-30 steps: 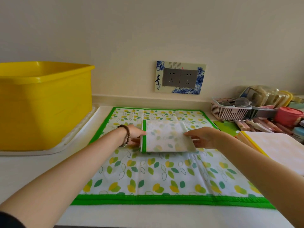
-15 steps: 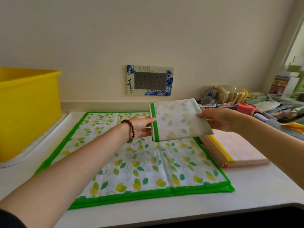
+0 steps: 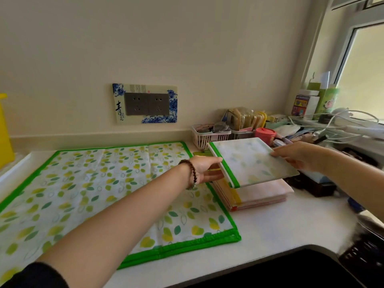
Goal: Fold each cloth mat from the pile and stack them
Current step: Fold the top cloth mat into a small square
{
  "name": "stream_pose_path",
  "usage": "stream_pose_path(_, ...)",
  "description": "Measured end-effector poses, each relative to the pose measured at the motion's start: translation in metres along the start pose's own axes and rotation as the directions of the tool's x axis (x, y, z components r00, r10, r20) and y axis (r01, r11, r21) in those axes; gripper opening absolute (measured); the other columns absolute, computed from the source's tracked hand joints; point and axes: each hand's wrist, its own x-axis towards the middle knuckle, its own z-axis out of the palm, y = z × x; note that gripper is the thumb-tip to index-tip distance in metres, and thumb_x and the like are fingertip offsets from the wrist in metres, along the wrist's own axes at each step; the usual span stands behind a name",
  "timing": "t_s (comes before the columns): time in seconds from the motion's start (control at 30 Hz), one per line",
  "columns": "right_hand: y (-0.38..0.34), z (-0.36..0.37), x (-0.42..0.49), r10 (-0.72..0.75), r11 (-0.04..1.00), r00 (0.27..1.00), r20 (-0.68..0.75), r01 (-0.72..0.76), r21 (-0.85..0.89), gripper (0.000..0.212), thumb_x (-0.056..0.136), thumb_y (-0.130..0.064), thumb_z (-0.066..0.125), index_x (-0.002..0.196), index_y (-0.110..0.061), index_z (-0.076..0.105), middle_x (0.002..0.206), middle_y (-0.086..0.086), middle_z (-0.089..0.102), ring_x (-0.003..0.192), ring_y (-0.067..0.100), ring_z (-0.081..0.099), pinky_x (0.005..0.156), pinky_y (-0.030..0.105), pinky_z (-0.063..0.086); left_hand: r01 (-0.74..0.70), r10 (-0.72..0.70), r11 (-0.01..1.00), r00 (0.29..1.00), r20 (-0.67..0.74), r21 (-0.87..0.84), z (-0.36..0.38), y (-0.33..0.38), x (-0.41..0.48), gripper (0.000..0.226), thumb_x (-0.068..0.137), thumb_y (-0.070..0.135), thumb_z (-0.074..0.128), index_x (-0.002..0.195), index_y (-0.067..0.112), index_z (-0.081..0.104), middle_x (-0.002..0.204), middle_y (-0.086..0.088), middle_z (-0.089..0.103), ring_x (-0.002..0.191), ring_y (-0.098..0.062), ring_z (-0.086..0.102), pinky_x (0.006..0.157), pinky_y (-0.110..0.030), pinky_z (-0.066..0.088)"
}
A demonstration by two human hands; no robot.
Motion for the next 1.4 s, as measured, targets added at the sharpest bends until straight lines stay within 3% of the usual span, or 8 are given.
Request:
stream_pose_path(0.07, 0.011, -0.003, 0.004, 0.027, 1.0, 1.0, -0.013, -0.027, -0.016, 0.054, 0.085, -0.011, 0.066, 0.135, -0.013, 0.046, 0.115, 0.013, 0.063, 0.091, 0.023, 0.061, 0.076, 0.032, 0.052, 0.025, -0.025, 0.999, 1.0, 0.005, 0.03, 0.006, -0.007, 0.007, 0.001, 0.091, 0.007, 0.058, 0.09, 0.006, 0.058, 0.082, -0.008, 0.064, 0.07, -0.017, 0.063, 0.051, -0.024, 0.057)
stream_pose_path(0.2, 0.02, -0.004, 0.009, 0.054, 0.998, 0.998, -0.044, -0.056, -0.041, 0.03, 0.084, -0.015, 0.068, 0.113, -0.008, 0.063, 0.115, 0.013, 0.063, 0.105, 0.026, 0.061, 0.094, 0.035, 0.049, 0.047, -0.045, 0.996, 0.999, -0.02, 0.081, 0.008, -0.016, 0.015, 0.003, 0.09, 0.006, 0.058, 0.087, 0.008, 0.058, 0.08, -0.007, 0.064, 0.067, -0.015, 0.062, 0.051, -0.023, 0.056)
stream_pose_path(0.37, 0.027, 0.005, 0.015, 0.007, 0.996, 0.998, -0.062, -0.013, -0.092, 0.032, 0.083, -0.017, 0.07, 0.113, -0.012, 0.066, 0.116, 0.01, 0.062, 0.102, 0.024, 0.058, 0.096, 0.035, 0.049, 0.071, -0.065, 0.995, 0.995, -0.077, 0.076, 0.001, -0.023, 0.02, 0.011, 0.087, 0.004, 0.063, 0.097, 0.003, 0.06, 0.085, -0.009, 0.064, 0.07, -0.015, 0.062, 0.05, -0.024, 0.056)
stream_pose_path(0.5, 0.032, 0.005, 0.018, -0.01, 0.994, 0.998, -0.056, 0.004, -0.112, 0.033, 0.083, -0.018, 0.07, 0.116, -0.011, 0.066, 0.115, 0.009, 0.062, 0.098, 0.021, 0.056, 0.087, 0.03, 0.049, 0.064, -0.058, 0.996, 0.994, -0.088, 0.062, -0.001, -0.029, 0.022, 0.022, 0.084, 0.004, 0.065, 0.105, 0.003, 0.059, 0.088, -0.008, 0.064, 0.073, -0.015, 0.062, 0.05, -0.023, 0.056)
stream_pose_path(0.73, 0.04, 0.005, 0.027, -0.007, 0.99, 0.999, -0.043, 0.001, -0.139, 0.032, 0.082, -0.02, 0.071, 0.113, -0.014, 0.068, 0.119, 0.007, 0.062, 0.11, 0.024, 0.057, 0.098, 0.036, 0.048, 0.04, -0.035, 0.998, 0.996, -0.087, 0.05, -0.003, -0.038, 0.025, 0.011, 0.083, 0.005, 0.067, 0.089, 0.009, 0.06, 0.087, -0.004, 0.067, 0.071, -0.012, 0.062, 0.052, -0.02, 0.056)
stream_pose_path(1.1, 0.042, 0.007, 0.025, -0.045, 0.976, 0.999, 0.021, 0.049, -0.211, 0.043, 0.08, -0.024, 0.073, 0.122, -0.015, 0.063, 0.124, 0.005, 0.059, 0.113, 0.023, 0.053, 0.097, 0.033, 0.046, -0.007, 0.008, 1.0, 0.997, -0.081, 0.014, -0.008, -0.04, 0.016, 0.024, 0.081, 0.013, 0.071, 0.102, 0.01, 0.059, 0.085, -0.003, 0.067, 0.068, -0.01, 0.064, 0.051, -0.02, 0.056)
stream_pose_path(1.27, 0.033, 0.01, 0.014, -0.138, 0.946, 0.99, 0.037, 0.143, -0.291, 0.054, 0.08, -0.029, 0.072, 0.129, -0.013, 0.056, 0.13, 0.009, 0.055, 0.112, 0.023, 0.052, 0.093, 0.032, 0.044, -0.053, 0.069, 0.99, 0.99, -0.119, 0.129, -0.025, -0.035, 0.003, 0.024, 0.079, 0.021, 0.073, 0.098, 0.014, 0.06, 0.092, -0.003, 0.066, 0.07, -0.01, 0.062, 0.054, -0.019, 0.056)
stream_pose_path(1.4, 0.014, 0.023, -0.008, -0.384, 0.824, 0.922, 0.045, 0.364, -0.433, 0.056, 0.08, -0.03, 0.072, 0.13, -0.013, 0.054, 0.133, 0.01, 0.054, 0.121, 0.025, 0.051, 0.104, 0.035, 0.039, -0.097, 0.125, 0.97, 0.985, -0.115, 0.224, -0.054, -0.03, -0.015, 0.027, 0.078, 0.027, 0.074, 0.1, 0.017, 0.06, 0.102, -0.003, 0.065, 0.073, -0.009, 0.062, 0.059, -0.02, 0.056)
